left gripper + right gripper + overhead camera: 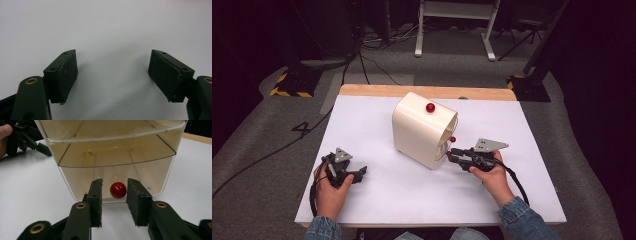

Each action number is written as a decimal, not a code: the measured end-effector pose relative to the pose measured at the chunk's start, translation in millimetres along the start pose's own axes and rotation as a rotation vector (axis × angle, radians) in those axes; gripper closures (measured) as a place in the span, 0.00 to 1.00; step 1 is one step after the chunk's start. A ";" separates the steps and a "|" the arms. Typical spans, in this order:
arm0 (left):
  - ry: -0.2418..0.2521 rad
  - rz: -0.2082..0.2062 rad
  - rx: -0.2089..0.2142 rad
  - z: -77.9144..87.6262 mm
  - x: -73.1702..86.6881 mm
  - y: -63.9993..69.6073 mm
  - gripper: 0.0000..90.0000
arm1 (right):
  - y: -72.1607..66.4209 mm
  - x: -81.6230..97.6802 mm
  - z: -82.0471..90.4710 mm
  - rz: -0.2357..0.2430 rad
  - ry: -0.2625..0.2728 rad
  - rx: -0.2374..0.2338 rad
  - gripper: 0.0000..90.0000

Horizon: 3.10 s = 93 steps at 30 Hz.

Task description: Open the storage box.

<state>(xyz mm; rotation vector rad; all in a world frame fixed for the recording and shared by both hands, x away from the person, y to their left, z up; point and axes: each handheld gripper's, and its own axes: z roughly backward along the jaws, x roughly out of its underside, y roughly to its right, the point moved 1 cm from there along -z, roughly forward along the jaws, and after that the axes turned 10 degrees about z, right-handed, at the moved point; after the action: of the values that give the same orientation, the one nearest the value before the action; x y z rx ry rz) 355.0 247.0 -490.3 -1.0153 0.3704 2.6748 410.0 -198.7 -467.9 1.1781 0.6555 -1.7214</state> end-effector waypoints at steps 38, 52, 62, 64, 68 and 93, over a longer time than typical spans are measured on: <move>-0.004 0.000 0.002 -0.1 -0.9 -0.8 0.26 | -3.6 7.2 14.7 0.011 -0.008 0.045 0.82; -0.002 0.000 0.002 -0.1 -0.3 -0.4 0.26 | -10.2 10.4 51.3 0.001 0.008 0.071 0.82; -0.002 0.001 0.003 0.0 -0.4 -0.5 0.26 | -13.5 17.5 75.7 -0.012 0.007 0.081 0.82; -0.002 0.000 0.003 0.0 -0.4 -0.5 0.26 | -14.2 19.5 79.8 -0.015 0.003 0.079 0.82; -0.002 0.001 0.003 0.0 -0.4 -0.6 0.26 | -15.0 23.2 86.9 -0.016 0.001 0.081 0.82; -0.002 0.000 0.004 -0.1 -0.4 -0.6 0.26 | -17.4 46.6 92.2 -0.032 -0.096 0.089 0.76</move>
<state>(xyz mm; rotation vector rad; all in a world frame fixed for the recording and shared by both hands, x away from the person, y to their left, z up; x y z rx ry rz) 355.6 247.5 -490.1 -1.0115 0.3753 2.6743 349.8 -284.0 -474.7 1.1432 0.5472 -1.8381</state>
